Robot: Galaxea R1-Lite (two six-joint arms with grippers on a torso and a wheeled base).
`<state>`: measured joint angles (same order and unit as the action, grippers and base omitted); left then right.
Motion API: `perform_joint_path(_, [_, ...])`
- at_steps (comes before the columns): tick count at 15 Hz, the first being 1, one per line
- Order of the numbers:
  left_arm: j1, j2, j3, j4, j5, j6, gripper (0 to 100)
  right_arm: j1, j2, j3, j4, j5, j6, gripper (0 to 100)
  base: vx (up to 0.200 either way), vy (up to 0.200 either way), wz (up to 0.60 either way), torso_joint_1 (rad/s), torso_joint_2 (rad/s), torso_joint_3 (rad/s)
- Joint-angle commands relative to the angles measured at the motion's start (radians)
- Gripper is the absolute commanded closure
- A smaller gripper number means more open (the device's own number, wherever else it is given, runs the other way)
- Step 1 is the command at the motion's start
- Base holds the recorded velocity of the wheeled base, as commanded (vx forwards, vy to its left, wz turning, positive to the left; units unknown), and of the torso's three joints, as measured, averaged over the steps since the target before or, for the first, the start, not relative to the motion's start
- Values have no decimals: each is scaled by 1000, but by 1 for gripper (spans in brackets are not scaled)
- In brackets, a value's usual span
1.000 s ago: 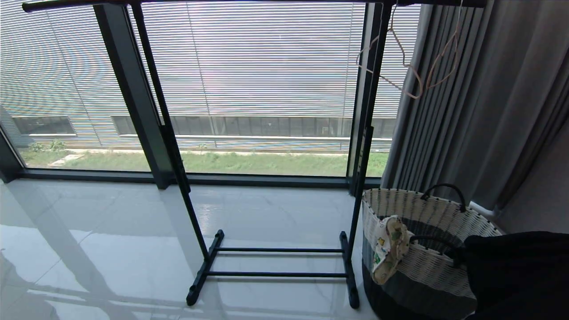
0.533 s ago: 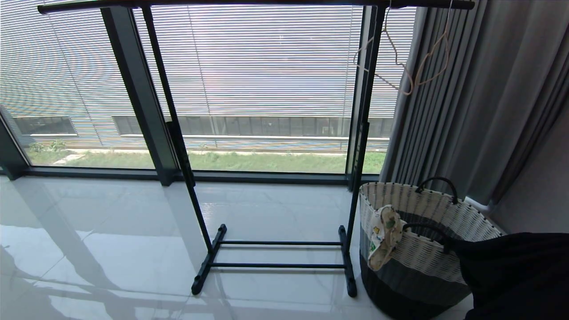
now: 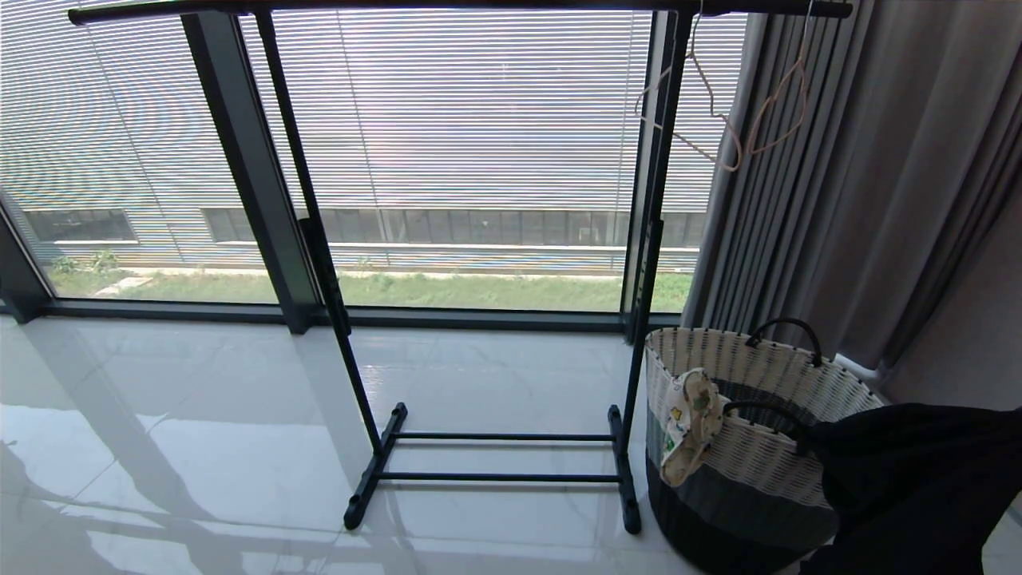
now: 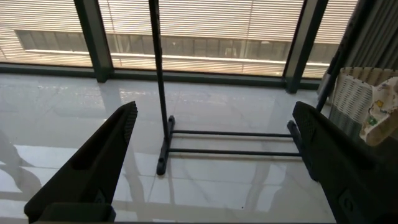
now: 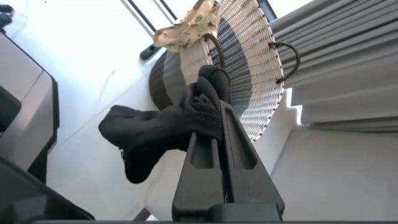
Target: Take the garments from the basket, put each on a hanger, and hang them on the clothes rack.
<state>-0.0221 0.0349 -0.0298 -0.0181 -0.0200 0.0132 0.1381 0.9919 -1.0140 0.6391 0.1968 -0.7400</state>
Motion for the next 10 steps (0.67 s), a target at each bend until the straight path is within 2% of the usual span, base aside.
perform_joint_path(1, [-56, 339, -216, -132, 3, -133, 0, 46, 10, 0, -3, 1, 31, 100, 0, 0, 0, 0, 0, 0])
perform_joint_path(2, [-55, 516, -311, -212, 5, -159, 0, 61, 22, -5, -10, 1, 42, 100, 0, 0, 0, 0, 0, 0])
perform_joint_path(3, [-78, 677, -372, -256, 2, -151, 0, 80, 48, -5, -55, 3, 56, 100, 0, 0, 0, 0, 0, 0])
perform_joint_path(4, [-142, 781, -398, -264, 3, -141, 0, 110, 63, -6, -98, 4, 64, 100, 0, 0, 0, 0, 0, 0])
perform_joint_path(6, [-325, 921, -403, -266, 3, -131, 0, 209, 114, -28, -167, 3, 108, 100, 0, 0, 0, 0, 0, 0])
perform_joint_path(8, [-453, 1048, -438, -296, 5, -136, 0, 282, 174, -72, -174, 3, 140, 100, 0, 0, 0, 0, 0, 0])
perform_joint_path(9, [-487, 1093, -456, -310, 6, -136, 0, 299, 194, -81, -185, 3, 149, 100, 0, 0, 0, 0, 0, 0])
perform_joint_path(10, [-561, 1162, -498, -318, -1, -133, 0, 322, 238, -87, -246, 3, 169, 100, 0, 0, 0, 0, 0, 0])
